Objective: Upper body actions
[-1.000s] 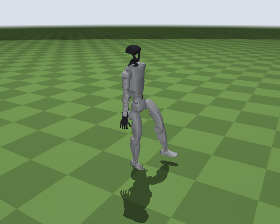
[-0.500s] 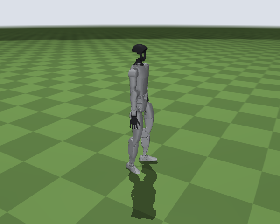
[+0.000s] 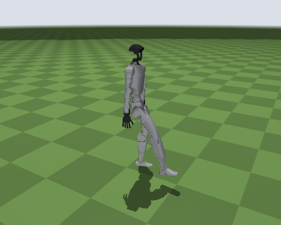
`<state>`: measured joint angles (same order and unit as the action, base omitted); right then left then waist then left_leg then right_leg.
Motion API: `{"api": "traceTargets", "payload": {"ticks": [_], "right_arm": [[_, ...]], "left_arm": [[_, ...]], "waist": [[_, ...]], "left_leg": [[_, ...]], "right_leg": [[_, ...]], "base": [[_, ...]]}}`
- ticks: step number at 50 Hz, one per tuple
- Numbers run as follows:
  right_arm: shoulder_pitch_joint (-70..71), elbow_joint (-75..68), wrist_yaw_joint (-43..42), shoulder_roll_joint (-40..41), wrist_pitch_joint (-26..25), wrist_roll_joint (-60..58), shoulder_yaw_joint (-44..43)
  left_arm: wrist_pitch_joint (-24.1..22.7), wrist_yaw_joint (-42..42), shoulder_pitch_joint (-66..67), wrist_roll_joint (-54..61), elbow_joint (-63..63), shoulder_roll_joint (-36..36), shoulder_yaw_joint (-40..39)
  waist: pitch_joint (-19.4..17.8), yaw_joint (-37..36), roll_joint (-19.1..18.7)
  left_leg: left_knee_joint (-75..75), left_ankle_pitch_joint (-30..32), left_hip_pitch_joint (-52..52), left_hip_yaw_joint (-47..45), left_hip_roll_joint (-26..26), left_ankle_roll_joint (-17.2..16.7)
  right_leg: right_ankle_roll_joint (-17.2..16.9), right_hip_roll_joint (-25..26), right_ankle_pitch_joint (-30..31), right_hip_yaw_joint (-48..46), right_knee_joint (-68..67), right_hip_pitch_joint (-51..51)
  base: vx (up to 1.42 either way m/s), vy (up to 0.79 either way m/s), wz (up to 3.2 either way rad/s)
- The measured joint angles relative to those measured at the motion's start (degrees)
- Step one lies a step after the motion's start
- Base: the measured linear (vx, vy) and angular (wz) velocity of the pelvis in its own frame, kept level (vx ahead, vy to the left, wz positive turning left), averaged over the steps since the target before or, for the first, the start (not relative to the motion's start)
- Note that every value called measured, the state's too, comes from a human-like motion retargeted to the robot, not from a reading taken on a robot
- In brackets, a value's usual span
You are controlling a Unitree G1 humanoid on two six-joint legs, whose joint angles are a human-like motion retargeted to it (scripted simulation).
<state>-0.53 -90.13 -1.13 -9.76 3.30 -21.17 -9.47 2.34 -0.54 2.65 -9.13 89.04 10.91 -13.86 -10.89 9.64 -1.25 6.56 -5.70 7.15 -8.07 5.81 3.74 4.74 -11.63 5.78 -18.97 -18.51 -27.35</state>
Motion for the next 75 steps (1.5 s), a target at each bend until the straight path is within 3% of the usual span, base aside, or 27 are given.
{"api": "traceTargets", "payload": {"ticks": [5, 10, 15, 20, 29, 40, 43, 45, 48, 52, 60, 68, 75], "right_arm": [[-0.8, -3.3, -0.8, -1.0, -0.3, 2.2, 0.7], [-4.0, -7.3, -0.8, -1.3, -4.6, 3.2, -1.3], [-7.2, -7.3, 0.1, -0.5, -5.6, 5.2, -3.0], [-6.9, -7.3, 0.4, 0.3, -4.1, 4.8, -2.0], [-0.9, -0.3, -0.7, 0.6, -1.3, 2.6, 1.7], [3.6, 10.4, 0.9, 2.3, 0.8, -2.7, 10.7], [4.0, 11.3, 1.3, 2.6, 1.3, -4.8, 12.3], [3.8, 11.4, 1.4, 2.8, 1.7, -6.0, 13.1], [3.4, 9.6, 1.3, 2.7, 2.0, -8.5, 13.3], [3.9, 3.5, 0.5, 2.3, 0.7, -10.6, 11.7], [2.8, -7.3, 0.0, -0.3, -4.0, -5.3, 5.6], [-1.8, -7.3, 0.3, -0.9, -6.9, 1.3, 0.1], [-1.1, -7.3, 0.2, -0.8, -7.1, -1.4, 1.0]], "left_arm": [[0.4, 0.7, -4.7, -0.5, -2.7, 1.6, 1.6], [-0.1, -0.7, -7.6, -1.2, -5.8, 1.4, 2.6], [-2.0, -0.4, -6.8, 0.0, -7.0, -0.4, 2.8], [-2.4, -0.3, -2.1, -0.2, -6.0, -1.6, 1.2], [0.1, -0.7, 6.4, -4.2, 3.9, -1.6, -2.7], [2.1, 0.5, 12.2, -4.9, 4.8, -1.4, -7.9], [2.4, 0.6, 10.9, -4.3, 4.1, -1.0, -8.2], [2.4, 0.5, 10.1, -4.1, 3.2, -0.8, -8.2], [2.6, 0.2, 7.4, -3.0, 1.1, -0.5, -7.9], [2.5, 0.1, 2.6, 0.4, -1.2, -1.4, -7.4], [-1.3, 2.3, -4.7, 5.1, -6.7, -6.2, -2.8], [-3.3, -0.1, -4.2, -3.3, -9.3, -6.8, 5.0], [-3.0, -1.4, -1.2, -4.9, -4.7, -6.5, 4.0]], "waist": [[-7.4, 7.7, -1.6], [-9.9, 9.1, -2.3], [-7.4, 6.9, -1.6], [-4.0, 6.7, 1.0], [1.5, -1.0, 4.3], [6.6, -10.9, 5.5], [7.3, -11.4, 7.4], [8.1, -11.4, 8.6], [10.3, -12.0, 9.9], [11.4, -11.8, 10.8], [9.2, -9.4, 7.7], [9.5, -7.1, 5.2], [10.1, -7.8, 3.8]], "left_leg": [[1.1, -0.2, 2.1, 1.6, 4.3, 1.3], [3.6, -0.8, 1.6, 4.2, 6.1, 2.1], [3.5, -1.1, 1.5, 4.2, 4.7, 2.0], [2.1, -1.0, 2.3, 3.6, 1.9, 1.5], [1.5, -2.6, 1.4, -2.8, -3.9, 1.3], [-1.4, -2.6, -2.0, -10.3, -6.0, -0.3], [-2.9, -1.6, -2.9, -11.2, -7.8, -0.6], [-4.0, -0.9, -3.5, -11.4, -8.9, -0.9], [-6.2, 0.5, -4.8, -11.7, -9.2, -2.1], [-6.2, 1.8, -7.0, -12.7, -8.4, -3.4], [-5.1, 4.1, -7.4, -15.2, -4.0, -5.7], [-4.4, 5.7, -8.2, -14.4, -2.1, -7.4], [-4.3, 5.7, -7.6, -14.0, -2.0, -7.8]], "right_leg": [[4.5, -1.0, -2.9, 3.0, 10.8, -12.4], [5.9, -2.2, -0.4, 9.7, 7.8, -18.8], [5.0, -2.2, -0.6, 7.4, 8.8, -14.7], [1.4, -1.3, 1.5, 3.5, 8.9, -2.3], [-4.4, 3.0, 6.6, 1.7, 5.6, 20.1], [-3.5, 3.7, 6.4, 4.2, 7.8, 33.2], [-8.7, 2.0, 5.7, 5.1, 10.6, 34.4], [-10.3, 0.9, 5.3, 4.2, 13.3, 34.2], [-9.9, 0.4, 0.8, 4.4, 15.0, 32.1], [-9.3, 0.9, -0.1, 2.2, 17.1, 31.1], [-7.5, 4.2, -1.4, 1.2, 17.6, 32.7], [-6.2, 6.3, -2.9, -0.1, 18.2, 34.2], [-5.7, 6.9, -3.7, 0.1, 18.3, 35.1]], "base": [[-0.09, 0.06, 0.63], [0.04, -0.01, 0.54], [0.11, 0.01, 0.03], [0.08, 0.00, -0.20], [0.04, -0.02, -0.89], [-0.09, -0.12, -1.05], [-0.19, -0.25, -0.44], [-0.18, -0.29, -0.27], [-0.21, -0.27, -0.21], [-0.20, -0.29, 0.09], [-0.16, -0.22, 0.30], [-0.07, -0.10, 0.39], [0.00, -0.01, 0.01]]}}
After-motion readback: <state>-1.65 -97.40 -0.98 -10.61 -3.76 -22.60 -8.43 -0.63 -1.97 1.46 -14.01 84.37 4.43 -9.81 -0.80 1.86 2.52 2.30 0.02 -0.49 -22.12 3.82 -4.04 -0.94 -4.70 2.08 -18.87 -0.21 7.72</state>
